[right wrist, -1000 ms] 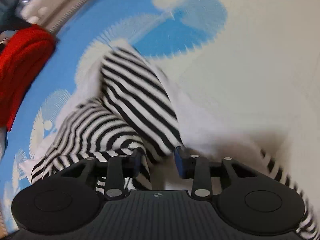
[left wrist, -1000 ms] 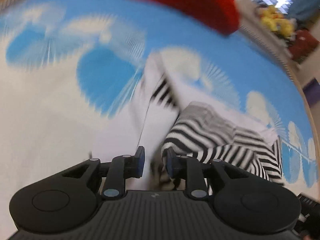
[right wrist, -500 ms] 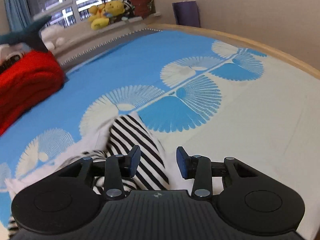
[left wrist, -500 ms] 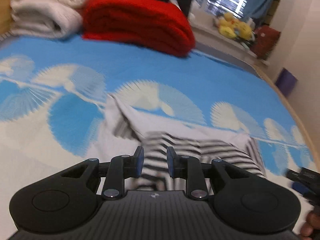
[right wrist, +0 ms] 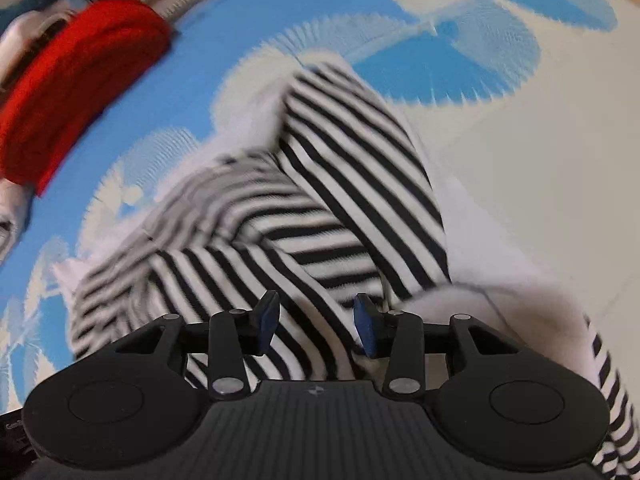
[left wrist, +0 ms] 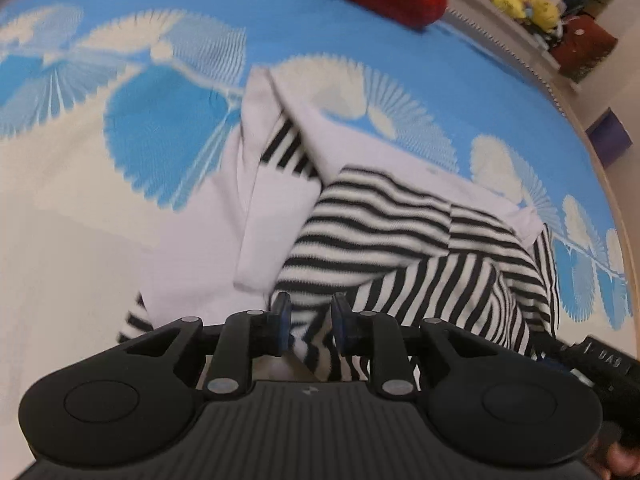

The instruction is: Fold small clothes

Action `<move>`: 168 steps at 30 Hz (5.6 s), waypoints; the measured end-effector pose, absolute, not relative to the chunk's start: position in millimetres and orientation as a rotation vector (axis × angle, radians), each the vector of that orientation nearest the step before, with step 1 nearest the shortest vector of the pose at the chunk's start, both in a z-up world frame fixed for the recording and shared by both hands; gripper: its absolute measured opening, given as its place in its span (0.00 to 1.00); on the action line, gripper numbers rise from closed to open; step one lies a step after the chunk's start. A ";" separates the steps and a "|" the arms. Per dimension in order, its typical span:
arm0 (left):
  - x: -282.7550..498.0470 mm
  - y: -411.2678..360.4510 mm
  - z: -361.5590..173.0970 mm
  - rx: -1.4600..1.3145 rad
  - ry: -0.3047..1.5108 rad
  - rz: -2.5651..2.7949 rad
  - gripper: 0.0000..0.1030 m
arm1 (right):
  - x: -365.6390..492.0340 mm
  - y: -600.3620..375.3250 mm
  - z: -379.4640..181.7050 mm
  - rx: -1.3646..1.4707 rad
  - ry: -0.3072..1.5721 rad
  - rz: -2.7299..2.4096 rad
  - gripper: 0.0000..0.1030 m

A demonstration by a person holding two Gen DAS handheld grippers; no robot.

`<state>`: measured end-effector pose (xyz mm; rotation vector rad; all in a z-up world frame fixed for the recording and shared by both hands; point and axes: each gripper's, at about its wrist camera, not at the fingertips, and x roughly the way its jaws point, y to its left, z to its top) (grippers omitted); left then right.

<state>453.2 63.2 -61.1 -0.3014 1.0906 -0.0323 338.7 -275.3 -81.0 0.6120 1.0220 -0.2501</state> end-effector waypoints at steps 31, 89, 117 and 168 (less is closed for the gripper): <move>236.4 150.7 22.0 -0.309 0.919 -0.102 0.33 | 126.8 -355.1 78.0 0.394 0.548 -0.115 0.48; 222.7 145.1 -95.4 -0.414 1.384 -0.049 0.18 | 119.4 -357.9 -94.8 0.590 1.274 -0.127 0.17; 207.2 120.5 -57.6 -0.144 1.222 -0.102 0.08 | 118.7 -360.3 -75.9 0.554 1.191 -0.088 0.07; 351.9 82.4 -56.1 0.170 0.994 -0.221 0.72 | 273.6 -347.7 -66.3 0.295 0.969 0.163 0.63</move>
